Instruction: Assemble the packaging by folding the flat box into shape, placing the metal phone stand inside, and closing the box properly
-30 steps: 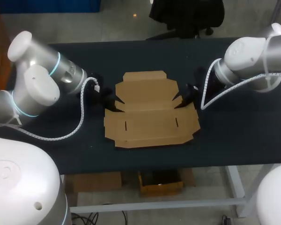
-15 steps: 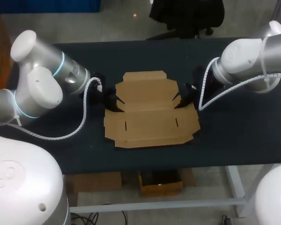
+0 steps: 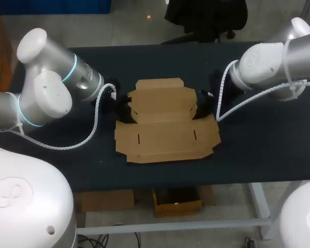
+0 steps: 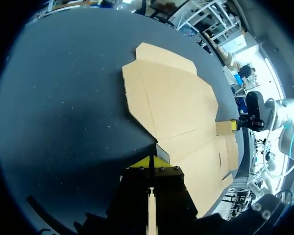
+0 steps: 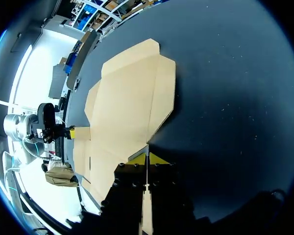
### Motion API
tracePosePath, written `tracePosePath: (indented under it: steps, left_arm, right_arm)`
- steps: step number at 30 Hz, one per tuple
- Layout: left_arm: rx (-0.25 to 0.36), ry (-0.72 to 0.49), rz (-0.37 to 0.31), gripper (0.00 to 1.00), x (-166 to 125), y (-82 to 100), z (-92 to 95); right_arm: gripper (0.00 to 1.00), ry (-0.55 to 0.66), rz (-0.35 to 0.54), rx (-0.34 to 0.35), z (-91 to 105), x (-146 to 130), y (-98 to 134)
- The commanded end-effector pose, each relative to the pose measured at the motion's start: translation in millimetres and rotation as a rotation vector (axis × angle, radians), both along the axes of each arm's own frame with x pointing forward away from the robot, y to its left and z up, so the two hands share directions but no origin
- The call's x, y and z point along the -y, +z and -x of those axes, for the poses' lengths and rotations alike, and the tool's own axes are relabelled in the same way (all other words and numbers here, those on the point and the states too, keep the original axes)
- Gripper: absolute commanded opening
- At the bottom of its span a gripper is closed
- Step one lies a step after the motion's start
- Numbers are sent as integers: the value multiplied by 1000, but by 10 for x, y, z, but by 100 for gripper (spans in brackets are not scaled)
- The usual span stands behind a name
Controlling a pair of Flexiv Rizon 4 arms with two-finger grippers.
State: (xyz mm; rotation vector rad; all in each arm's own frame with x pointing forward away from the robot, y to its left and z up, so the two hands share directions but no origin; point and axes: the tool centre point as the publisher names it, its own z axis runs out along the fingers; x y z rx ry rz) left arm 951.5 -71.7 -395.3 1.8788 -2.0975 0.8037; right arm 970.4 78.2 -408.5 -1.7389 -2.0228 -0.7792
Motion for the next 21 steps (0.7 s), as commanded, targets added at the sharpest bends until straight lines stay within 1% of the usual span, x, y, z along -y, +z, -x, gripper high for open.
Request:
tracePosePath:
  steps: [1, 5, 13, 21]
  left_arm:
    - [3, 4, -17, 0, 58, 4, 3]
    - [8, -1, -19, 0, 71, 13, 14]
    - [15, -10, -38, 0, 121, 16, 34]
    - [13, -10, -47, 0, 145, 12, 33]
  right_arm:
    - [0, -5, 16, 1, -1, -38, 2]
    - [0, -13, 34, 4, 4, -49, 12]
    - [0, -14, 44, 5, 11, -99, 9]
    - [0, -18, 64, 5, 16, -124, 9]
